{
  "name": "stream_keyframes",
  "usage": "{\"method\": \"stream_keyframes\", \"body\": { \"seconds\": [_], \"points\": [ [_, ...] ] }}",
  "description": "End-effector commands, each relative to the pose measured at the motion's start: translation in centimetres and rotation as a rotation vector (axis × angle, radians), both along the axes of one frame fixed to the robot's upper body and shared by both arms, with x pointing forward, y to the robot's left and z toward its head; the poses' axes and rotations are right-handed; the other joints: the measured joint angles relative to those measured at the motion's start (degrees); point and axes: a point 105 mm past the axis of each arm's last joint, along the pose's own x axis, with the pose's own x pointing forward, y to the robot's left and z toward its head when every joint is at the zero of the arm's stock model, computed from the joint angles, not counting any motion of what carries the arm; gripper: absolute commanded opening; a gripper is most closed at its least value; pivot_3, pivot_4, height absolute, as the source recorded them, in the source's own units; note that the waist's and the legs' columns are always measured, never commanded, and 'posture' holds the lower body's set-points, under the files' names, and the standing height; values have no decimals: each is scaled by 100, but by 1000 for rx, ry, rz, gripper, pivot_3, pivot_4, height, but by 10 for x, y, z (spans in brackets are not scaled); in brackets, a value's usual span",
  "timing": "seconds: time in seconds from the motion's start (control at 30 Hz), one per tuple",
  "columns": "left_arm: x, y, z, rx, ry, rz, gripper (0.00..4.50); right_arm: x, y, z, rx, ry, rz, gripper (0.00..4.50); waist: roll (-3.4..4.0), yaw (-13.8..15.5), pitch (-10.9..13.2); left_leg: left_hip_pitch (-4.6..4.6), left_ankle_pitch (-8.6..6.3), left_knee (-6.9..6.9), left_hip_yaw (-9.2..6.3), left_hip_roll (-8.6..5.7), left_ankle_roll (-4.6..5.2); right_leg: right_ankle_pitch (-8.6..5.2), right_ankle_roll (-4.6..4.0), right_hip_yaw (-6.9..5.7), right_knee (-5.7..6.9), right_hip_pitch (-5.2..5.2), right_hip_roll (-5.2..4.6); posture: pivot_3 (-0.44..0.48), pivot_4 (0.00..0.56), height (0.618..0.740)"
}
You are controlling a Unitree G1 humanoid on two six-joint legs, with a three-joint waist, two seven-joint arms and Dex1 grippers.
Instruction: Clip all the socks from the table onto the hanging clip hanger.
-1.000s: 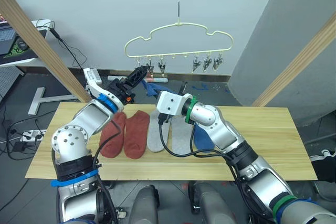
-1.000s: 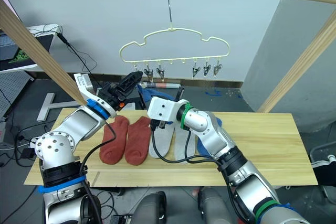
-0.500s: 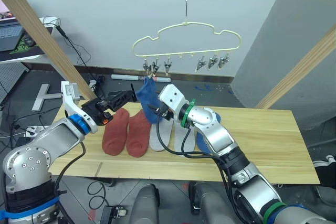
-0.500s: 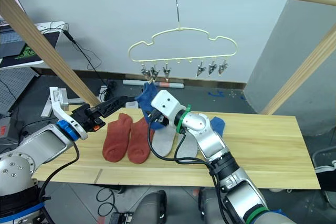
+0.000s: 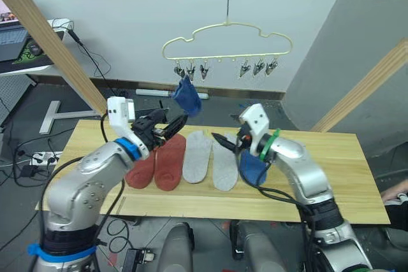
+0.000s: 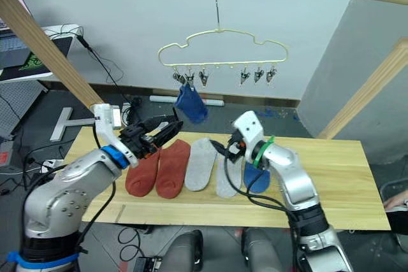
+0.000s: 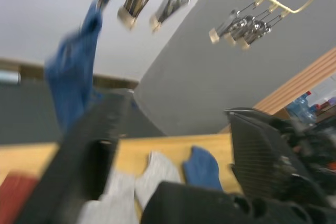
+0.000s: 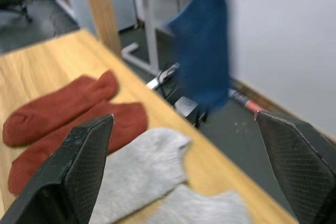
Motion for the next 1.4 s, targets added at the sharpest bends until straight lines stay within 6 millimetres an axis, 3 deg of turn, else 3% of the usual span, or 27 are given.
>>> {"method": "stream_keyframes", "body": {
  "seconds": [0.03,0.07,0.2,0.8,1.27,1.4],
  "points": [
    [7,-2,11,60,-133,42,2009,-5,-2,19,34,-40,26,4500,0,-6,0,3,0,0,-5,8,0,0,-1,2,4,0,15,0,250,740],
    [12,-6,10,54,-149,56,1741,-6,-8,24,38,-46,25,4500,3,-4,0,3,0,-2,-11,12,0,0,-2,4,6,0,19,0,250,740],
    [30,-19,8,17,-197,113,1741,-13,-20,43,61,-72,43,4500,5,15,2,-5,0,0,-16,3,1,-1,-2,0,4,0,27,-17,249,740],
    [79,-32,-5,28,-254,233,1741,-15,-18,79,99,-144,52,4500,4,-134,1,-20,0,21,-11,-3,4,7,10,-6,3,-2,22,-83,252,740],
    [98,-29,13,6,-318,277,1741,-16,-17,90,105,-159,66,4500,4,-159,1,-23,0,27,-11,-2,3,9,11,-9,8,-2,23,-100,251,740],
    [95,-38,18,10,-347,255,1741,-16,-15,92,112,-160,73,4500,3,-160,1,-23,0,29,-11,-2,3,9,12,-10,10,-2,23,-97,242,740]
  ]
}}
